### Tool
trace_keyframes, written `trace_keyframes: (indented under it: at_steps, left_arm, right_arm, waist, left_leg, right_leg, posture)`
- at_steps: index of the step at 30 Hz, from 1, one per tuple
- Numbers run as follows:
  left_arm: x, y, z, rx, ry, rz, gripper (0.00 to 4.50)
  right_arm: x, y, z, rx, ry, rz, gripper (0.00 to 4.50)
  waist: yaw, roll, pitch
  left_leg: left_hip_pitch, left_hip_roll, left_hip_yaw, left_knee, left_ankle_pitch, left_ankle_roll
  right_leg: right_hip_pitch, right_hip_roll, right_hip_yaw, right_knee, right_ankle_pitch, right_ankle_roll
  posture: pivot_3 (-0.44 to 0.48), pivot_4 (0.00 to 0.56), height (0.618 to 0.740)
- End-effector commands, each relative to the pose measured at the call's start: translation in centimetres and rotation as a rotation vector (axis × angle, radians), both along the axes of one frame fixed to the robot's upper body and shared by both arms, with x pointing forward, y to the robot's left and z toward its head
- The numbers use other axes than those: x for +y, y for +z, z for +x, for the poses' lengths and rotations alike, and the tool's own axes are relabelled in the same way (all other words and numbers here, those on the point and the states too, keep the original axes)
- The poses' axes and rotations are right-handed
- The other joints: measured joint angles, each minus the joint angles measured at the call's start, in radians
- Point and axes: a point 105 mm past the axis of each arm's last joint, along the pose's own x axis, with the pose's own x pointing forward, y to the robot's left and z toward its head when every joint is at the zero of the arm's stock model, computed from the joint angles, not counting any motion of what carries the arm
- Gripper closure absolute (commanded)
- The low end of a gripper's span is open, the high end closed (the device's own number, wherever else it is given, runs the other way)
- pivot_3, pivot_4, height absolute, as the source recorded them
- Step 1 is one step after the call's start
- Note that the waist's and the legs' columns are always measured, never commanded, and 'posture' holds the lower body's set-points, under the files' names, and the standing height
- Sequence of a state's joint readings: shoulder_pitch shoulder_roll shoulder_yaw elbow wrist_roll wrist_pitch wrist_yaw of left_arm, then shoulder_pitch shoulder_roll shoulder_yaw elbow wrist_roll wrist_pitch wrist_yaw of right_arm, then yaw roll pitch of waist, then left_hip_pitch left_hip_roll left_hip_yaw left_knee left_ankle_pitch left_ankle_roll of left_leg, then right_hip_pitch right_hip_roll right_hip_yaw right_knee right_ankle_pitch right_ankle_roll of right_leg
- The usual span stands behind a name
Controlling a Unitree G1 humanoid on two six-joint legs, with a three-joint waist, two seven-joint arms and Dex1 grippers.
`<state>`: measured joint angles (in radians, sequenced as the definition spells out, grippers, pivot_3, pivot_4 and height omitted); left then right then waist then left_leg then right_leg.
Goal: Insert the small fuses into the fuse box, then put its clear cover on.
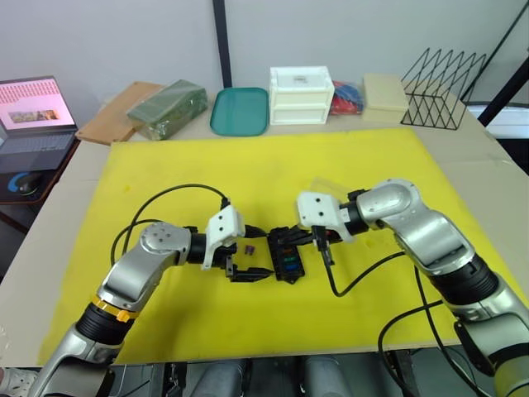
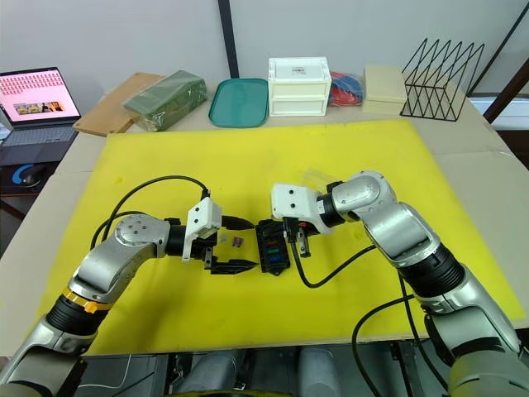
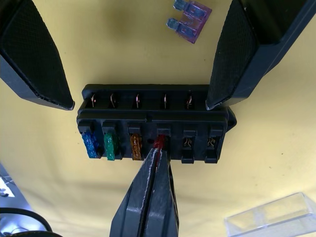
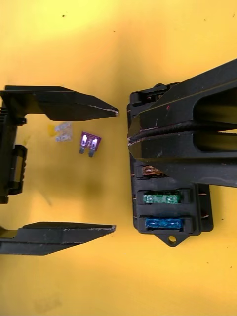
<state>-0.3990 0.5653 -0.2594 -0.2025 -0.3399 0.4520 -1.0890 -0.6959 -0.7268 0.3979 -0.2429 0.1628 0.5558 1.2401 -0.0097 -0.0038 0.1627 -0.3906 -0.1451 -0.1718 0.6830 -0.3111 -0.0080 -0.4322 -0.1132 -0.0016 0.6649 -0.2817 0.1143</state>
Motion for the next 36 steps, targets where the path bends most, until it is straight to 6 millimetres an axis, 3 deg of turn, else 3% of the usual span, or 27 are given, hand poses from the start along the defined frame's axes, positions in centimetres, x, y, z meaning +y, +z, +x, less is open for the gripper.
trace_keyframes:
  at_steps: [1,21,32,36]
  left_arm:
    - [-0.1,1.3,-0.1,-0.041,-0.016,-0.018,0.0]
    - [-0.4,1.3,-0.2,-0.038,-0.019,-0.025,0.0]
    - [-0.4,1.3,-0.3,-0.037,-0.013,-0.027,0.0]
    - [-0.3,1.5,-0.4,-0.036,-0.011,-0.032,0.0]
  right_arm:
    - [-0.4,0.1,0.2,-0.014,-0.005,-0.004,4.46]
    - [-1.8,-2.9,1.6,0.053,-0.06,-0.049,4.46]
    - [-2.3,-4.3,1.0,0.095,-0.039,-0.089,4.46]
    - [-1.9,-3.3,1.2,0.085,-0.042,-0.046,4.46]
  waist:
    - [0.0,0.0,0.0]
    - [0.003,-0.001,-0.001]
    - [0.005,-0.001,-0.002]
    - [0.007,-0.002,-0.002]
  left_leg:
    - [0.0,0.0,0.0,0.0,0.0,0.0]
    - [0.002,0.0,0.0,0.0,0.0,0.0]
    - [0.003,0.0,0.0,0.0,0.0,0.0]
    - [0.003,0.0,0.0,0.0,0.0,0.0]
  right_leg:
    - [0.0,0.0,0.0,0.0,0.0,0.0]
    - [0.003,0.0,0.0,0.0,0.0,0.0]
    - [0.003,0.0,0.0,0.0,0.0,0.0]
    - [0.004,0.0,0.0,0.0,0.0,0.0]
  posture:
    - [0.0,0.15,0.74]
    - [0.0,0.15,0.74]
    - [0.0,0.15,0.74]
    - [0.0,0.15,0.74]
